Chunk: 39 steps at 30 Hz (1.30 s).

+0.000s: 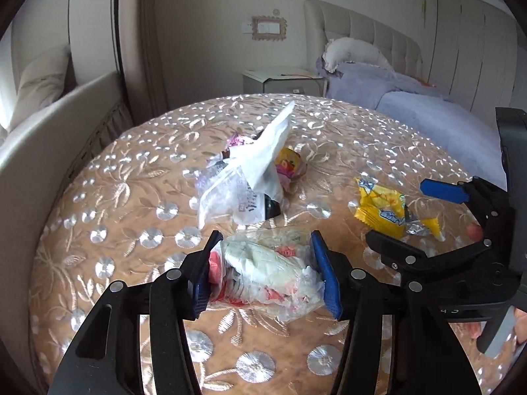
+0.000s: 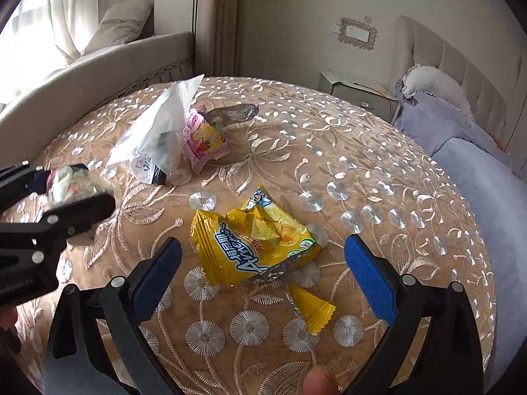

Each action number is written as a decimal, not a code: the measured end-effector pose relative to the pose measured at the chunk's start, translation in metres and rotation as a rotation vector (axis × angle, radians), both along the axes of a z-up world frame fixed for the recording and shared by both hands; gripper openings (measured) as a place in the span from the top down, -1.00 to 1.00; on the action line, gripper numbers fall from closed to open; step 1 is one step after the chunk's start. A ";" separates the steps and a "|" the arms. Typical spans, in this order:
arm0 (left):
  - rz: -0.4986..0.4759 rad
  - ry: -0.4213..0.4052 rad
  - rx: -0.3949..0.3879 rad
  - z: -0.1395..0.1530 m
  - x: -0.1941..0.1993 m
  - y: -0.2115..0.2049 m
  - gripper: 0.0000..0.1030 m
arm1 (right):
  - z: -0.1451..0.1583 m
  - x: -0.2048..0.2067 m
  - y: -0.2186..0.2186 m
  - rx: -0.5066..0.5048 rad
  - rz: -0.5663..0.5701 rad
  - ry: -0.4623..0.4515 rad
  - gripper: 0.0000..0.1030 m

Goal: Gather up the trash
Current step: 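Grasp the white tissue bundle with the left tool while the right tool grasps the yellow wrapper, then carry the tissue bundle and yellow wrapper over the trash bin with both tools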

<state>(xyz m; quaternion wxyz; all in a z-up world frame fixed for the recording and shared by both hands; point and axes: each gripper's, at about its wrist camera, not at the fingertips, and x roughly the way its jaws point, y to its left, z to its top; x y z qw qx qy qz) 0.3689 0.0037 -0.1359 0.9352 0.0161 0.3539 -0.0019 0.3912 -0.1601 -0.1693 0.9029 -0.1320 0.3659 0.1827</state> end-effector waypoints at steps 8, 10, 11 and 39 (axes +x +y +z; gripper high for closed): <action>-0.001 -0.018 0.000 0.004 -0.008 -0.001 -0.04 | -0.006 0.004 0.003 -0.034 -0.010 0.035 0.80; -0.006 -0.029 0.005 0.008 -0.013 -0.004 -0.04 | 0.004 -0.005 -0.001 -0.021 -0.015 0.001 0.80; -0.007 -0.036 0.007 0.011 -0.016 -0.006 -0.04 | 0.012 -0.012 -0.004 -0.004 -0.016 -0.017 0.80; -0.327 -0.142 -0.025 0.031 -0.156 -0.154 -0.04 | 0.073 -0.223 -0.133 0.052 -0.241 -0.240 0.79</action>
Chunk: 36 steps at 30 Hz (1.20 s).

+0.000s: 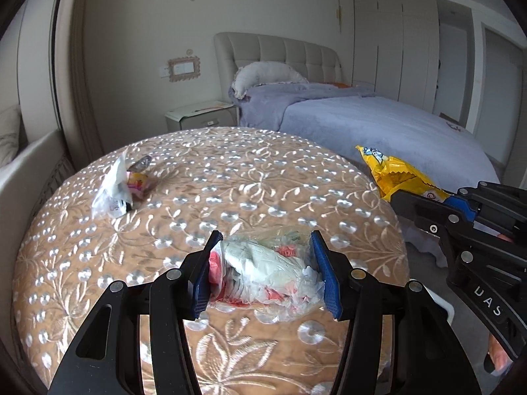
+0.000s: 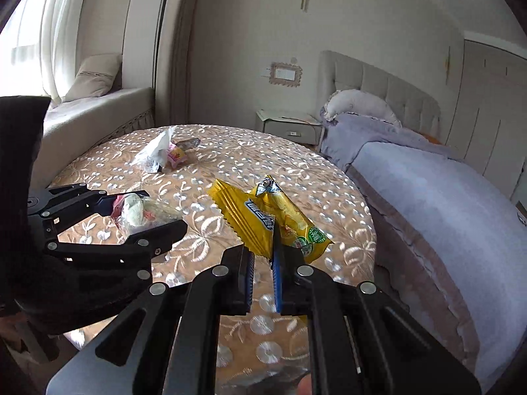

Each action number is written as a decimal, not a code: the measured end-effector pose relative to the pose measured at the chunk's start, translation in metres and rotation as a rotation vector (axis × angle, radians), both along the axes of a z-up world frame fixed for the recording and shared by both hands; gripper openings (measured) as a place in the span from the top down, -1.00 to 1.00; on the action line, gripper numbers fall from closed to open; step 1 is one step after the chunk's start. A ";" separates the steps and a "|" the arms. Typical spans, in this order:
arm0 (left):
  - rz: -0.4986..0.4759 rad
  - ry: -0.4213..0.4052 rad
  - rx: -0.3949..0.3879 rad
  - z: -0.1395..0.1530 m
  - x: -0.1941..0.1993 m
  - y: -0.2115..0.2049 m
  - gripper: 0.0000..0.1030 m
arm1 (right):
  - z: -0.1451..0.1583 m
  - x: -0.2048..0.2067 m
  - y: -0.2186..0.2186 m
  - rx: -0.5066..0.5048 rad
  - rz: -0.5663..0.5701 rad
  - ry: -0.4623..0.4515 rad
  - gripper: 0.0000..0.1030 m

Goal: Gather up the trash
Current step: 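Carry the tissue bundle and yellow wrapper over the trash bin with both tools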

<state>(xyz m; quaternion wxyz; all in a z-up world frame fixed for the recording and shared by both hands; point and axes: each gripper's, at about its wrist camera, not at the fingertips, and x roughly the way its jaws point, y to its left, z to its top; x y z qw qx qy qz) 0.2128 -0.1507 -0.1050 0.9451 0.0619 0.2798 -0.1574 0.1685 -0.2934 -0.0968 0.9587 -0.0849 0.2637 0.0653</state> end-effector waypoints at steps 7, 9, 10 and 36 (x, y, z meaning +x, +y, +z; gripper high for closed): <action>-0.072 0.001 0.015 -0.002 -0.016 -0.038 -0.04 | -0.009 -0.027 -0.034 0.014 -0.085 0.009 0.77; -0.094 -0.003 0.022 -0.003 -0.019 -0.050 -0.04 | -0.013 -0.030 -0.041 0.011 -0.112 0.013 0.77; -0.104 -0.002 0.024 -0.004 -0.020 -0.055 -0.04 | -0.015 -0.032 -0.045 0.014 -0.120 0.016 0.77; -0.522 0.154 0.191 -0.102 -0.060 -0.247 -0.04 | -0.077 -0.086 -0.184 0.102 -0.413 0.100 0.77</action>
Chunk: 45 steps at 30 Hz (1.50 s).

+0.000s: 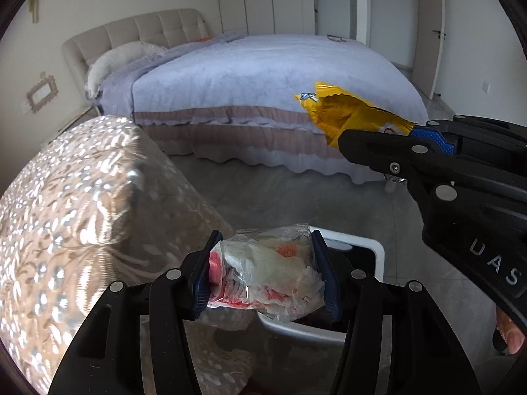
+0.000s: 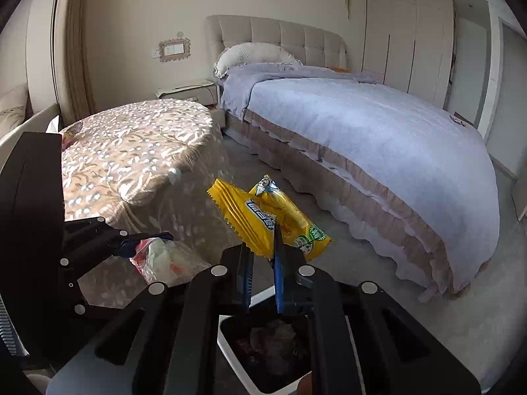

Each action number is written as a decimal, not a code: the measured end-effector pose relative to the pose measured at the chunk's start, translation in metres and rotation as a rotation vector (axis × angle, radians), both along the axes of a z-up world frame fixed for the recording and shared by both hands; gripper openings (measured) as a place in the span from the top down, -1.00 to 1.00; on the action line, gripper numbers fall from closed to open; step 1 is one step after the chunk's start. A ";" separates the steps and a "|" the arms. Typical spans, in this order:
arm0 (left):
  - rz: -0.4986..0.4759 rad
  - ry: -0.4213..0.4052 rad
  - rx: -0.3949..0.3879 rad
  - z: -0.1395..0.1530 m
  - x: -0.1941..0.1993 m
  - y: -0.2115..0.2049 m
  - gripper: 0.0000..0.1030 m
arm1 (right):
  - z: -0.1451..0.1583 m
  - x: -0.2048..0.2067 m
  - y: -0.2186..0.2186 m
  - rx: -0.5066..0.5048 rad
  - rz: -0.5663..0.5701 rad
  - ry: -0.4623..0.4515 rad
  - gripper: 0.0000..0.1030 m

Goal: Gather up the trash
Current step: 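Carry the tissue bundle and yellow wrapper over the trash bin with both tools, then open both tools to drop the tissue and wrapper into the bin, then move both open tools back toward the table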

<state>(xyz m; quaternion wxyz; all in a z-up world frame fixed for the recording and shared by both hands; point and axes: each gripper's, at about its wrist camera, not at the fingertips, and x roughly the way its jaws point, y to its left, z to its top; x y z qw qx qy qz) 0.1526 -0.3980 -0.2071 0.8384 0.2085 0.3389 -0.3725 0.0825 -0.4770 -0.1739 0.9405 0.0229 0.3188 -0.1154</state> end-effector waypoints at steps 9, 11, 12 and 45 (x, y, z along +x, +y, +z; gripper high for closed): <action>-0.098 0.096 0.081 -0.056 0.001 -0.054 -0.04 | -0.048 -0.004 -0.045 0.080 -0.058 0.075 0.76; -0.118 0.136 0.091 -0.068 0.004 -0.063 -0.05 | -0.057 -0.003 -0.054 0.098 -0.063 0.090 0.75; -0.131 0.165 0.084 -0.074 0.007 -0.067 -0.12 | -0.062 -0.003 -0.058 0.106 -0.068 0.100 0.75; 0.005 -0.163 0.070 -0.010 0.012 -0.023 -0.91 | -0.138 0.024 -0.060 0.154 -0.039 0.314 -0.91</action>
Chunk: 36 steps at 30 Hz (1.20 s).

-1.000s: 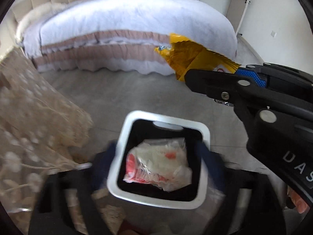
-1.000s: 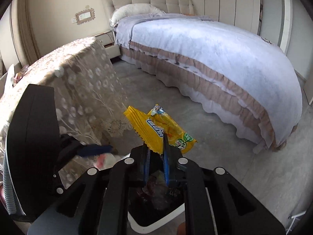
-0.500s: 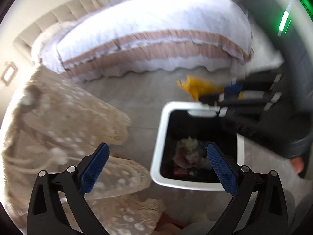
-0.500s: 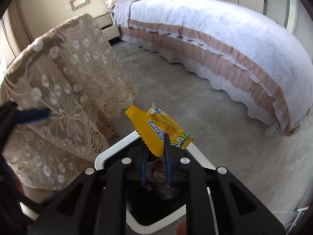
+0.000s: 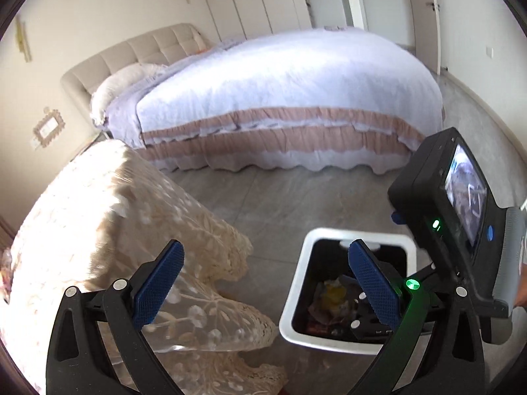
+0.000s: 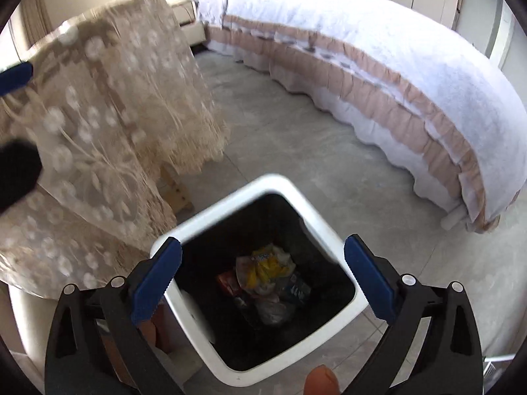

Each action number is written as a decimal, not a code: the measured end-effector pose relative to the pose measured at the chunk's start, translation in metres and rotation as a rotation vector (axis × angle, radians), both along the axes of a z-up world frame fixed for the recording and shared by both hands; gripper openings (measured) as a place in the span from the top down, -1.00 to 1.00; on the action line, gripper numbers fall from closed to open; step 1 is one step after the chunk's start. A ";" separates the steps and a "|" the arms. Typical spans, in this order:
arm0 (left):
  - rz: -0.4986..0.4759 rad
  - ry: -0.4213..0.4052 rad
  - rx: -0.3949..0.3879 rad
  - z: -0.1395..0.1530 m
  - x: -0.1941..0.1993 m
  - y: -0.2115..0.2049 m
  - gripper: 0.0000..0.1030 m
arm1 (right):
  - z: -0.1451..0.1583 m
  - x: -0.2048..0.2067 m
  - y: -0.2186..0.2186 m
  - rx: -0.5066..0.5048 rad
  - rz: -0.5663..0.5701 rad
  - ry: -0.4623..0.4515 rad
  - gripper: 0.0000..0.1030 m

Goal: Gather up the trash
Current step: 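Move both open tools back toward the table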

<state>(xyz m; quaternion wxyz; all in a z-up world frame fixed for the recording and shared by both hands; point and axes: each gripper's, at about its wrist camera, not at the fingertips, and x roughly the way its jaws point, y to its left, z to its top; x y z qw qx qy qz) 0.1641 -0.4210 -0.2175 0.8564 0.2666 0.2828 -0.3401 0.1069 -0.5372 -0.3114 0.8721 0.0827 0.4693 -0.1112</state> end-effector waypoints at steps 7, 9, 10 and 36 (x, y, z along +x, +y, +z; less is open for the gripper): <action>0.104 -0.033 -0.137 0.052 0.007 0.048 -0.91 | 0.080 0.011 0.029 -0.064 0.086 -0.207 -0.91; 0.148 -0.060 -0.156 0.065 0.010 0.068 -0.91 | 0.100 0.015 0.043 -0.062 0.128 -0.264 -0.91; 0.169 -0.072 -0.162 0.070 0.011 0.077 -0.91 | 0.110 0.017 0.051 -0.060 0.148 -0.292 -0.91; 0.640 -0.218 -0.248 0.133 0.078 0.323 -0.91 | 0.203 0.115 0.269 -0.181 0.549 -0.456 -0.91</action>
